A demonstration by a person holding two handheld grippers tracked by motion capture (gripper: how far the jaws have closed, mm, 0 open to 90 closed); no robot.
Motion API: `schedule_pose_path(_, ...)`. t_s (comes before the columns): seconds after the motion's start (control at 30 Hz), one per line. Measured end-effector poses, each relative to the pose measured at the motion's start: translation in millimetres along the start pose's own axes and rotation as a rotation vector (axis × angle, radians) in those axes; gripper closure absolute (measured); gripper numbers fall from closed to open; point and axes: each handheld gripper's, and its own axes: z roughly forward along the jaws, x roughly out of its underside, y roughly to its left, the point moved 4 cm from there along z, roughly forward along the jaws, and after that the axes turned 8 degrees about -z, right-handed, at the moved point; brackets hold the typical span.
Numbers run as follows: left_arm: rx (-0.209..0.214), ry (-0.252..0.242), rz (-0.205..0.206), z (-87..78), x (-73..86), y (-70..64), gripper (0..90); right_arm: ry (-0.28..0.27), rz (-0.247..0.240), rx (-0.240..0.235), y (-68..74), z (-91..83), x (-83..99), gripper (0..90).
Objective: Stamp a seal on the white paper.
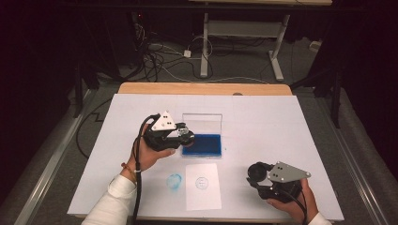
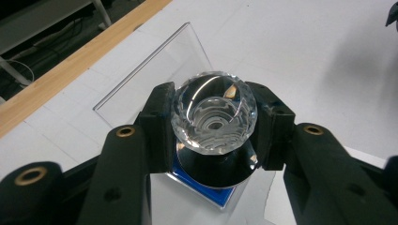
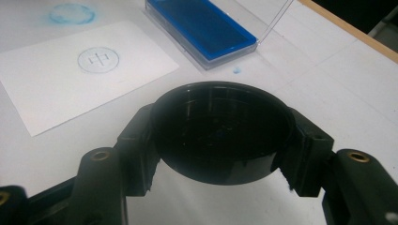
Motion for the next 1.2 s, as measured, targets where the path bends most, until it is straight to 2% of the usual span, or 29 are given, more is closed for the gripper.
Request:
schedule_pose_path(0.27, -0.002, -0.006, 0.02, -9.7, -0.5, -7.1, 54.8, -0.009, -0.018, -0.006, 2.6, -1.5, -0.7, 38.7)
schedule_pose_path(0.6, 0.022, -0.017, 0.032, -19.2, -1.3, -18.4, 54.8, -0.021, -0.032, -0.005, 5.6, -6.0, -3.7, 38.7)
schedule_pose_path(0.93, 0.05, -0.016, 0.05, -20.7, -3.1, -27.1, 54.8, -0.02, -0.029, -0.007, 5.1, -6.3, -3.3, 38.7)
schedule_pose_path(1.0, 0.046, -0.014, 0.06, -20.8, -3.6, -28.9, 54.8, -0.02, -0.03, -0.007, 5.0, -6.5, -3.1, 38.7)
schedule_pose_path(1.2, 0.07, -0.015, 0.083, -22.8, -5.7, -39.2, 54.8, -0.021, -0.031, -0.007, 4.9, -7.2, -2.6, 38.7)
